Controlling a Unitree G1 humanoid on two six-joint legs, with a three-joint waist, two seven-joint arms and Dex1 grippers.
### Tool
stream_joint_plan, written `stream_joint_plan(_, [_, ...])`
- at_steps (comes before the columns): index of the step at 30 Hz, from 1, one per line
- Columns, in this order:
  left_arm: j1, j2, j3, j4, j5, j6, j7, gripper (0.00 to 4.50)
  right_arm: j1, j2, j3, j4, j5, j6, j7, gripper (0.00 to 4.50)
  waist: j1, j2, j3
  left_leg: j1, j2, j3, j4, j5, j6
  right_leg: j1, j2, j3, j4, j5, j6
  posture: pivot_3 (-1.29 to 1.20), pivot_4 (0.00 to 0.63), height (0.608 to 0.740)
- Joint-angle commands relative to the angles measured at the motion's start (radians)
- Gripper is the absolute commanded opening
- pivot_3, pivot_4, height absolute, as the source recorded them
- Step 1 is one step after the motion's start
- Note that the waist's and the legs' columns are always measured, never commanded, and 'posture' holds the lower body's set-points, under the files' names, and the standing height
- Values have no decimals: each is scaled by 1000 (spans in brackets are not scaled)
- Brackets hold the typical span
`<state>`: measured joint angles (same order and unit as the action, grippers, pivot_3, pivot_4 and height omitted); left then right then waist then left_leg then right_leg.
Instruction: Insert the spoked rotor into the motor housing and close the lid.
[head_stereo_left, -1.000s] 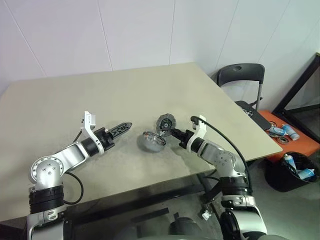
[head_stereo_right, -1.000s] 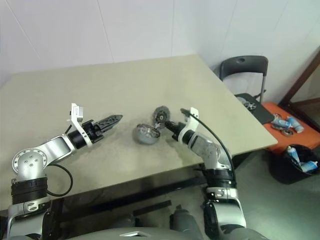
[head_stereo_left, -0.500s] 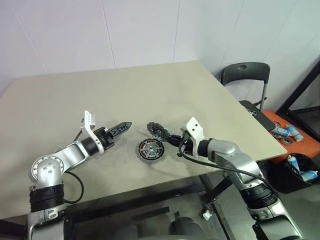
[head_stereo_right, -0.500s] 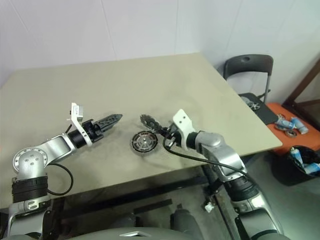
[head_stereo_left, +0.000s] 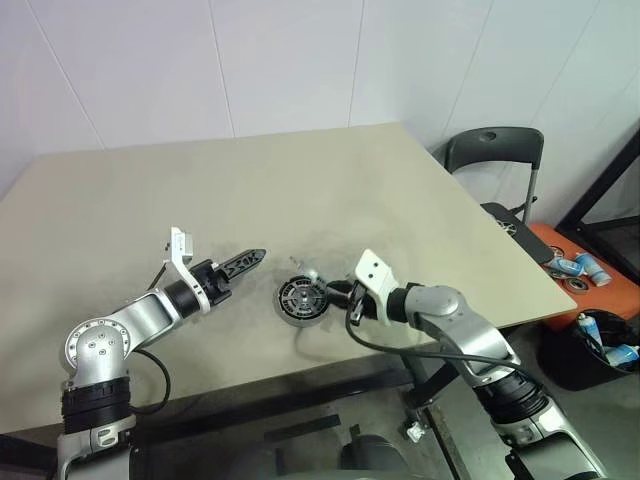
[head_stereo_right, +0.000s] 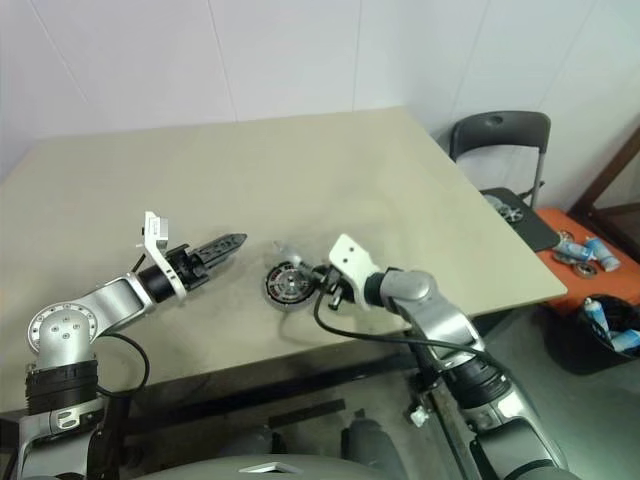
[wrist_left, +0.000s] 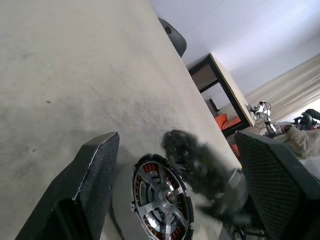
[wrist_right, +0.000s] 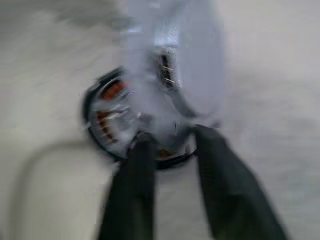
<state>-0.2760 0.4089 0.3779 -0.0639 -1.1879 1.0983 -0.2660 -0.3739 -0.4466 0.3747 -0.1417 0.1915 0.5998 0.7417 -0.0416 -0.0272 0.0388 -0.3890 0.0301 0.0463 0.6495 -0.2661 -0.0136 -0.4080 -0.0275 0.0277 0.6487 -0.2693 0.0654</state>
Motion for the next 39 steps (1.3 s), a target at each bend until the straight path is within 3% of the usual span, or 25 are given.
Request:
stream_joint_plan(1, [-2, 0, 23, -38, -14, -21, 1, 3911, -30, -19, -11, -32, 25, 50, 50, 1798, 0, 0, 0, 0, 0, 0, 0, 0, 0, 0, 0, 0, 0, 0, 0, 0, 0, 740])
stream_joint_plan(12, [-27, 11, 26, -1, -7, -35, -3, 3911, -47, -125, -103, 25, 104, 120, 183, 1798, 5, -1, 0, 0, -1, 0, 2, 0, 0, 1, -1, -1, 0, 0, -1, 0, 0, 740])
stream_joint_plan(18, [-32, 11, 26, 5, -5, -40, -4, 3911, -127, -44, -285, 56, 270, 232, 154, 1798, -2, 0, 0, 0, -1, 0, 2, 0, 0, 0, 0, -1, 0, 0, 0, 0, 0, 740])
stream_joint_plan(21, [-31, 10, 30, 1, -10, -40, 0, 3911, -129, 5, -319, 23, 294, 228, 115, 2398, 1, 0, 0, 0, 0, -1, 1, 0, 0, 0, 1, -1, 1, 0, 0, 0, 0, 740])
stream_joint_plan(27, [-25, 12, 46, -21, -66, -10, 6, 3911, -86, 40, -252, -64, 341, 300, 106, 4402, 6, 0, 0, -2, -1, 0, 1, 0, 0, -1, -1, -1, 0, 0, 1, 0, 0, 740])
stream_joint_plan(31, [-28, 4, 34, -21, -59, -16, 23, 3911, -124, 106, -135, 51, 220, 203, 42, 4461, -2, 0, 0, 0, 0, 0, 3, 0, 0, 1, 0, -1, 1, 0, 0, 0, 0, 740])
stream_joint_plan(39, [3, -11, 35, -64, -78, -17, 62, 3911, -157, 217, -82, 208, 64, -4, -68, 4461, 0, 0, 0, -1, -1, 0, 3, 0, 0, 0, 0, -1, 1, 1, 0, 0, 0, 740])
